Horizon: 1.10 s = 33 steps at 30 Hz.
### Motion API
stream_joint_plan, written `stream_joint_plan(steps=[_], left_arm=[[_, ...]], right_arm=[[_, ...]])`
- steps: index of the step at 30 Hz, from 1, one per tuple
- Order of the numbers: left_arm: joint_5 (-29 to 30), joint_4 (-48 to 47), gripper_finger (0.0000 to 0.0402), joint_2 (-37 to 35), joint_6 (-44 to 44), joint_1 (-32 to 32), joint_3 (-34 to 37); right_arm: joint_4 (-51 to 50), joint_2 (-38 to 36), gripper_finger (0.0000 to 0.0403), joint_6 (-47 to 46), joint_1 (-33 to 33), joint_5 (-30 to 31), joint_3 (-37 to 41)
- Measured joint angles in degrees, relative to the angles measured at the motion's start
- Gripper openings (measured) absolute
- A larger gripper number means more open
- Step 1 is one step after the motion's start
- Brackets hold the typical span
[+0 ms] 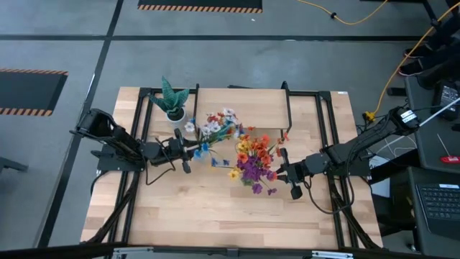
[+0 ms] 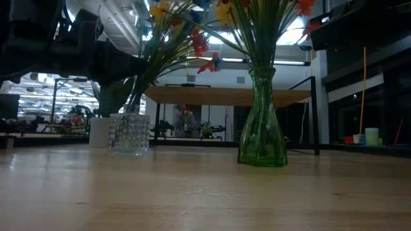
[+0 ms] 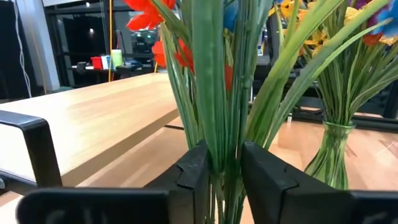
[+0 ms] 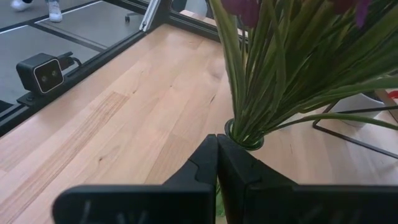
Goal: Pick and place flowers into a vace then onto a shelf
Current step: Put the white flowers into the transparent vase
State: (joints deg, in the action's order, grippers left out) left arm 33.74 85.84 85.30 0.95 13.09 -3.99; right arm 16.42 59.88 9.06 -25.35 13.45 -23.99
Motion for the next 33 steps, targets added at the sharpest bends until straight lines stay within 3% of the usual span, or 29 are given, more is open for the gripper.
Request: stream_joint_plan(steps=[11,16,33], left_arm=[[-0.9,-3.3,0.0121,0.0,-0.2,2.3,0.0],[2.4,-3.3,0.0126,-1.2,-0.7,3.9,0.0],[14.2,-3.3,0.0155,-10.2,-15.0,13.7,0.0]], right_arm=[[0.0,0.0,0.0010,0.0,0.0,0.0,0.0],[0.0,0.0,0.0010,0.0,0.0,0.0,0.0],[0.0,0.0,0.0010,-1.5,0.0,0.0,0.0]])
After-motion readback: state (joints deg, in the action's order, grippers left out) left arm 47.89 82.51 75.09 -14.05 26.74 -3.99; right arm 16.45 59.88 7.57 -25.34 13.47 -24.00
